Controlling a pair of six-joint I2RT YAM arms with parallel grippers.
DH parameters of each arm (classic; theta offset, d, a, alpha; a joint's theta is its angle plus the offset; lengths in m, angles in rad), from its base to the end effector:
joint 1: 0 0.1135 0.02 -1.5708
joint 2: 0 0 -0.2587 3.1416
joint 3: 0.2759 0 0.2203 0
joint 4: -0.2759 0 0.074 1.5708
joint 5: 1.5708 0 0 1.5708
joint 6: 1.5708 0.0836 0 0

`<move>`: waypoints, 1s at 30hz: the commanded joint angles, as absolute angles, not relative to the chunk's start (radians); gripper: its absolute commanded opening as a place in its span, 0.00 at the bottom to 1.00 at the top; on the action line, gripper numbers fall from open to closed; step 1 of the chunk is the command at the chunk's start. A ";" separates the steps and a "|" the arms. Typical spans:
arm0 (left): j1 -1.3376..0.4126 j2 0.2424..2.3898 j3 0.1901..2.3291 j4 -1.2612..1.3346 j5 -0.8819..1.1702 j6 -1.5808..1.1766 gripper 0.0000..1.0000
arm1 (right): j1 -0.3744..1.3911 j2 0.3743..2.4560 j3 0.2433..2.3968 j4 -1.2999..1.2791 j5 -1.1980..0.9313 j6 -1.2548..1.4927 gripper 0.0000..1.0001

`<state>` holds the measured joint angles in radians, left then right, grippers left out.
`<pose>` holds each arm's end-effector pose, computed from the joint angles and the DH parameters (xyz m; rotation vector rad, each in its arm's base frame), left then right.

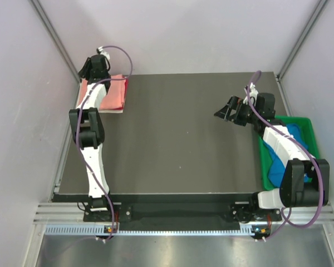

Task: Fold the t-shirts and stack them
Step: Neatly place the folded tshirt to the corner

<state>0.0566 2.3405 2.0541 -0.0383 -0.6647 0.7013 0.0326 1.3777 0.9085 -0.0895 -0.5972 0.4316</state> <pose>0.5490 0.0828 0.2524 0.1574 1.9813 1.1314 0.3062 0.0570 0.2492 0.0658 2.1527 0.9066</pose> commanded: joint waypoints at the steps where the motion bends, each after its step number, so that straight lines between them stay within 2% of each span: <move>1: 0.035 2.304 2.057 0.074 -0.715 0.710 0.46 | 0.043 1.376 0.910 -0.034 -0.612 0.433 1.00; 6: -0.034 2.260 2.040 0.005 -0.738 0.669 0.47 | 0.043 1.353 0.914 -0.057 -0.595 0.414 1.00; 12: -0.150 2.166 2.008 -0.305 -0.680 0.367 0.47 | 0.043 1.342 0.919 -0.064 -0.591 0.402 0.99; 15: -0.215 2.041 1.909 -0.411 -0.447 0.208 0.46 | 0.043 1.293 0.933 -0.106 -0.548 0.388 1.00; 16: -0.238 1.998 1.872 -0.420 -0.354 0.139 0.71 | 0.043 1.278 0.937 -0.120 -0.529 0.387 1.00; 17: -0.247 1.909 1.830 -0.414 -0.180 0.100 0.78 | 0.043 1.252 0.949 -0.150 -0.514 0.376 1.00; 18: -0.255 1.863 1.740 -0.401 -0.099 0.066 0.99 | 0.043 1.241 0.956 -0.166 -0.487 0.371 1.00; 20: -0.264 1.721 1.630 -0.289 0.115 -0.058 0.99 | 0.043 1.218 0.974 -0.213 -0.465 0.353 1.00; 22: -0.275 1.626 1.462 -0.204 0.211 -0.151 0.99 | 0.043 1.209 0.997 -0.267 -0.462 0.336 1.00; 26: -0.295 1.386 1.292 -0.193 0.304 -0.189 0.99 | 0.043 1.126 1.046 -0.371 -0.450 0.318 1.00; 30: -0.295 1.197 1.128 -0.251 0.356 -0.186 0.99 | 0.046 1.000 0.979 -0.399 -0.358 0.314 1.00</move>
